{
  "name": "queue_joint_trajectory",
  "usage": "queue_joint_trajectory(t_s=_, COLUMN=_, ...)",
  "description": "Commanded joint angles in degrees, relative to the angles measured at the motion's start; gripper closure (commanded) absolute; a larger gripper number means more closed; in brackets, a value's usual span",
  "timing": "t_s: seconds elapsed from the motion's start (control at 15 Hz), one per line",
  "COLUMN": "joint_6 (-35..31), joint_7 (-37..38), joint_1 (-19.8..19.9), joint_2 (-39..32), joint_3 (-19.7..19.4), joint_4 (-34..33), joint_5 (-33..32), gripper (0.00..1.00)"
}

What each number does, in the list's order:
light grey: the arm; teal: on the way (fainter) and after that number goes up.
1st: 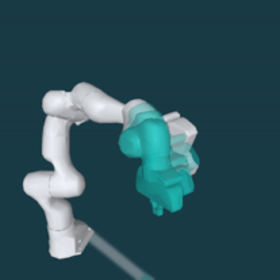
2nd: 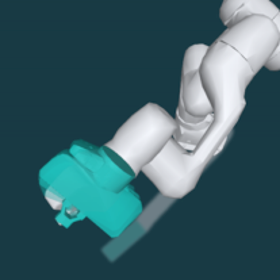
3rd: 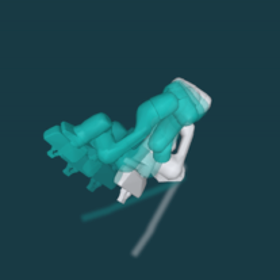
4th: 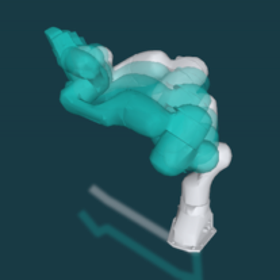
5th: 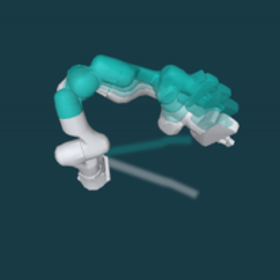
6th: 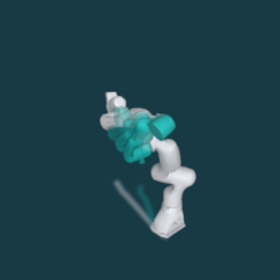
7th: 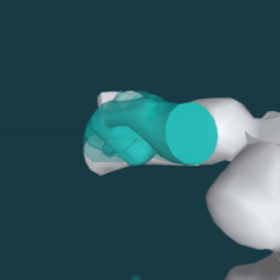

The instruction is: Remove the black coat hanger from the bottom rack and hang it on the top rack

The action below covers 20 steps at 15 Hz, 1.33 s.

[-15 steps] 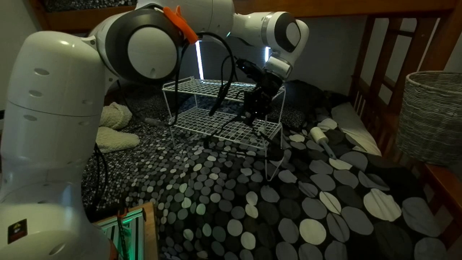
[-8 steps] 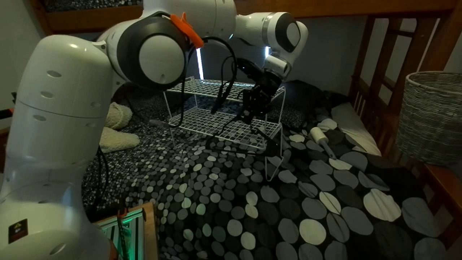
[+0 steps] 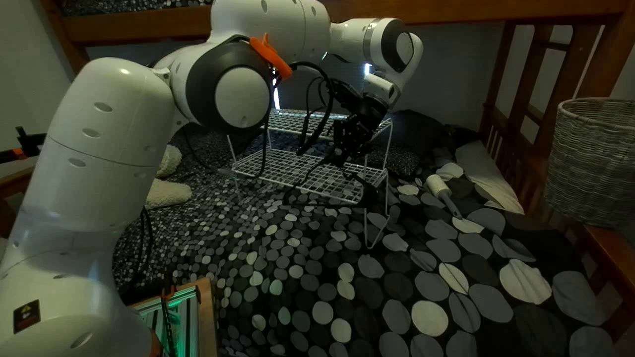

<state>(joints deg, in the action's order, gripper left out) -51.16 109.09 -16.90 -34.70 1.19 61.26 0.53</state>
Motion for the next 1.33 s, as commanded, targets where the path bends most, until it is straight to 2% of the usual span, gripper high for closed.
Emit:
queue_joint_trajectory(t_s=0.0, joint_6=3.78, joint_7=4.38, joint_1=-1.31, joint_2=-2.85, joint_3=-0.3, joint_4=-5.48, joint_5=0.5, gripper=0.98)
queue_joint_trajectory(t_s=0.2, joint_6=5.34, joint_7=7.73, joint_1=-2.34, joint_2=-3.48, joint_3=-0.52, joint_4=-6.84, joint_5=-0.32, gripper=0.98)
queue_joint_trajectory(t_s=0.27, joint_6=3.15, joint_7=8.54, joint_1=-2.34, joint_2=-1.58, joint_3=-0.55, joint_4=-2.56, joint_5=-0.29, gripper=0.98)
queue_joint_trajectory(t_s=0.53, joint_6=3.28, joint_7=11.17, joint_1=-2.13, joint_2=-1.89, joint_3=-0.52, joint_4=-2.22, joint_5=-0.01, gripper=0.98)
queue_joint_trajectory(t_s=1.27, joint_6=3.27, joint_7=11.78, joint_1=-2.55, joint_2=-1.76, joint_3=-0.08, joint_4=-3.22, joint_5=0.01, gripper=0.98)
